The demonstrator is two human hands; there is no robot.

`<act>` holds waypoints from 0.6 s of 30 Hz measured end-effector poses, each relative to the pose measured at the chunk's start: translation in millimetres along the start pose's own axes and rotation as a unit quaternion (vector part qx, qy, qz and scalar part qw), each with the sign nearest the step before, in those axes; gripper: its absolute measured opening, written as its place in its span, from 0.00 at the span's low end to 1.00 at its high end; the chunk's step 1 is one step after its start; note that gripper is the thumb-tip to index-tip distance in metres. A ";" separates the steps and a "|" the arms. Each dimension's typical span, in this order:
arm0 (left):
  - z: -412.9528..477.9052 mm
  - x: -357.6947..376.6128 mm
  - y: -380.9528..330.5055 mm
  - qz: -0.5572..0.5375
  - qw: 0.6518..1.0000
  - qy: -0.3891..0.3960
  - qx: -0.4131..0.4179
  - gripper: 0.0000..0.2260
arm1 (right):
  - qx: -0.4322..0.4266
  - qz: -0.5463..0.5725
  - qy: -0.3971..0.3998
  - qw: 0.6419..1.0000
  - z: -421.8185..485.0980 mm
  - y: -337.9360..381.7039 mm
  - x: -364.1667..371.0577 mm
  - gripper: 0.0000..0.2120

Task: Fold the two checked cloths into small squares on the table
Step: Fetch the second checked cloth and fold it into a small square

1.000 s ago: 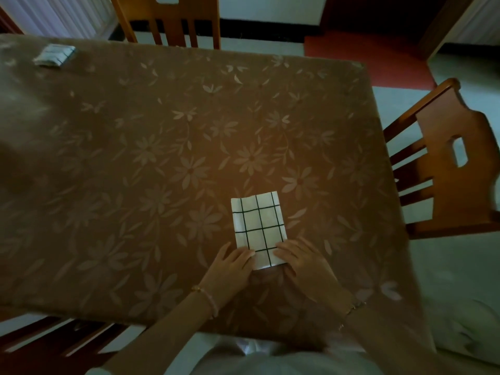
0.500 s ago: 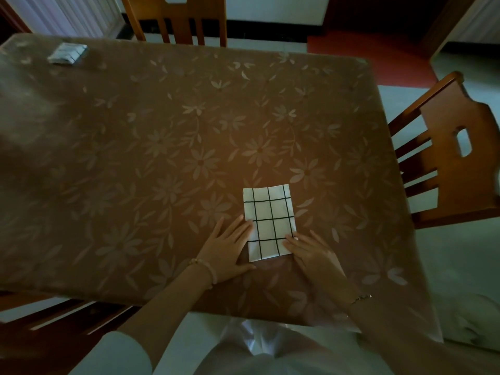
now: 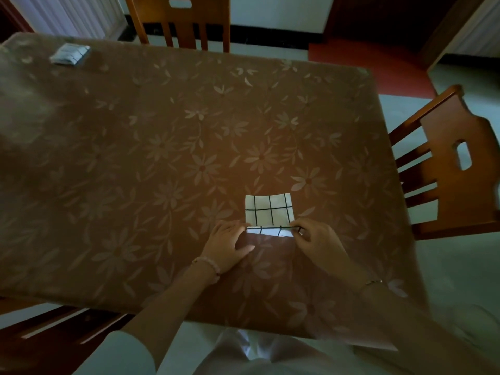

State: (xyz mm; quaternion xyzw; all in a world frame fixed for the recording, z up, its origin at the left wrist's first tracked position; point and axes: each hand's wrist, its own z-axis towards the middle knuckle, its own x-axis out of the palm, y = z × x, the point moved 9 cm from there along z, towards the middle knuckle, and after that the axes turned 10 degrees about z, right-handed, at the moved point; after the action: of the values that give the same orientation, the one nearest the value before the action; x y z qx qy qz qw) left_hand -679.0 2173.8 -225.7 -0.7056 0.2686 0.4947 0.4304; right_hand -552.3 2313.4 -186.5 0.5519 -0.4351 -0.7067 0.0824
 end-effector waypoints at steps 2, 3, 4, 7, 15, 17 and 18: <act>3.9 -3.4 2.4 -0.024 0.999 -0.029 -0.024 0.14 | 0.008 0.023 0.005 1.000 9.4 1.0 -2.8 0.07; 4.2 -5.4 1.5 -0.031 0.998 -0.042 -0.021 0.13 | 0.002 0.031 0.016 0.999 11.7 2.8 -2.9 0.06; 3.6 -6.0 -1.0 -0.022 0.998 -0.056 0.000 0.12 | -0.013 0.033 0.033 0.999 11.8 6.0 -1.8 0.06; -5.5 -2.2 -9.3 0.055 0.992 -0.084 0.082 0.09 | -0.048 0.013 0.107 0.993 -2.7 8.0 10.3 0.05; -12.3 -0.9 -19.9 0.125 0.970 -0.147 0.147 0.12 | -0.033 0.035 0.137 0.989 -31.0 -18.1 37.4 0.10; -12.5 -1.3 -15.6 0.110 0.974 -0.147 0.131 0.11 | -0.021 0.032 0.129 0.991 -29.8 -19.9 35.9 0.15; -12.2 -0.9 -14.0 0.107 0.975 -0.146 0.126 0.11 | -0.018 0.023 0.124 0.992 -28.6 -22.4 35.3 0.17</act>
State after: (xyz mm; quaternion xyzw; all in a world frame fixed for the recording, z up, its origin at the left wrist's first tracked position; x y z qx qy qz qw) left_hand -662.4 2169.9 -218.3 -0.5329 0.3373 0.5975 0.4952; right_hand -533.1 2291.0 -227.7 0.6237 -0.4211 -0.6383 0.1617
